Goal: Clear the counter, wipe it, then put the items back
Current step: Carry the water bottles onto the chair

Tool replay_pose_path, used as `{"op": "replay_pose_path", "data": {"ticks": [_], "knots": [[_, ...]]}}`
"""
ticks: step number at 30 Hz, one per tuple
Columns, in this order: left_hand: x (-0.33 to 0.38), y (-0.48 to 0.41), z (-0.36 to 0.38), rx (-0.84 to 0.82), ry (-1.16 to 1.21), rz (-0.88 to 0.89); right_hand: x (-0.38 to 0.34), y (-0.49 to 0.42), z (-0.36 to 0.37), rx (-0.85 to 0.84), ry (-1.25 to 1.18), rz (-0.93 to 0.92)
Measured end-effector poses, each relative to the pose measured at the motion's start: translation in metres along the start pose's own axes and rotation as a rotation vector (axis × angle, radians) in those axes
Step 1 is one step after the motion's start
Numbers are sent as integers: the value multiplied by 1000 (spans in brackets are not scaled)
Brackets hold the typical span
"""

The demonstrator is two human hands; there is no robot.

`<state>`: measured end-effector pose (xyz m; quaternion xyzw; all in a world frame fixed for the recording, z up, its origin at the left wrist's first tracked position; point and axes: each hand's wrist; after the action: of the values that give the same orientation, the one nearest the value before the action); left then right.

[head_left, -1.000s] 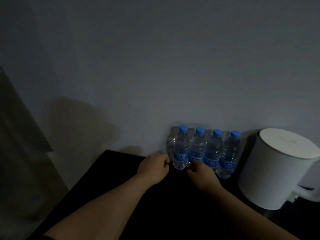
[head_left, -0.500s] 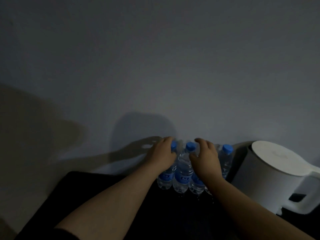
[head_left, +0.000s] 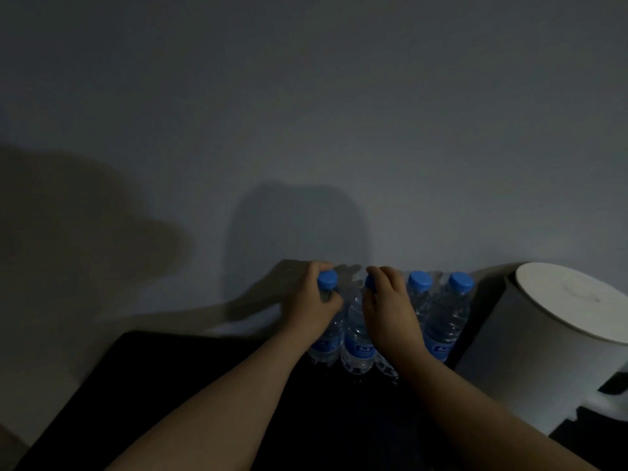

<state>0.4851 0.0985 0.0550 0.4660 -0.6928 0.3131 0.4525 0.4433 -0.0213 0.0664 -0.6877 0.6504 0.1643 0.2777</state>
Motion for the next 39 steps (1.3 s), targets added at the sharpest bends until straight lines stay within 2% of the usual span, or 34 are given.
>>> {"op": "replay_pose_path", "data": {"ticks": [3, 8, 12, 16, 18, 21, 28, 32, 35, 39], "knots": [[-10, -3, -3, 35, 54, -29, 9, 1, 2, 3, -37, -17], [-23, -3, -6, 24, 206, -128, 17, 4, 6, -29, -312, 40], [-25, -1, -15, 34, 324, -151, 21, 10, 7, -205, -564, 100], [-28, 2, -20, -5, 414, -221, 21, 7, 9, -242, -519, 126], [-28, 4, -22, -54, 395, -253, 22, 2, 12, -204, -450, 144], [-25, 7, -25, -114, 359, -287, 30, -1, 21, -252, -429, 168], [-16, 21, -18, -126, 462, -324, 8, 29, 14, -238, -439, 241], [-14, 45, -4, -92, 528, -273, 0, 55, 21, -286, -390, 308], [-13, 66, 4, -34, 555, -226, -2, 84, 32, -246, -412, 266], [-13, 103, 10, 26, 585, -200, -4, 125, 36, -160, -631, 330]]}}
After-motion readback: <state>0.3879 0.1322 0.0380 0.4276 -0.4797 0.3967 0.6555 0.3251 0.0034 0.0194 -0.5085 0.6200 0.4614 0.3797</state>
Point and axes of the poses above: each hand's wrist, its own y-axis away from the middle knuckle, its own z-axis out of the palm, x = y × z, and after that the axes turned 15 degrees about -x, right-handed
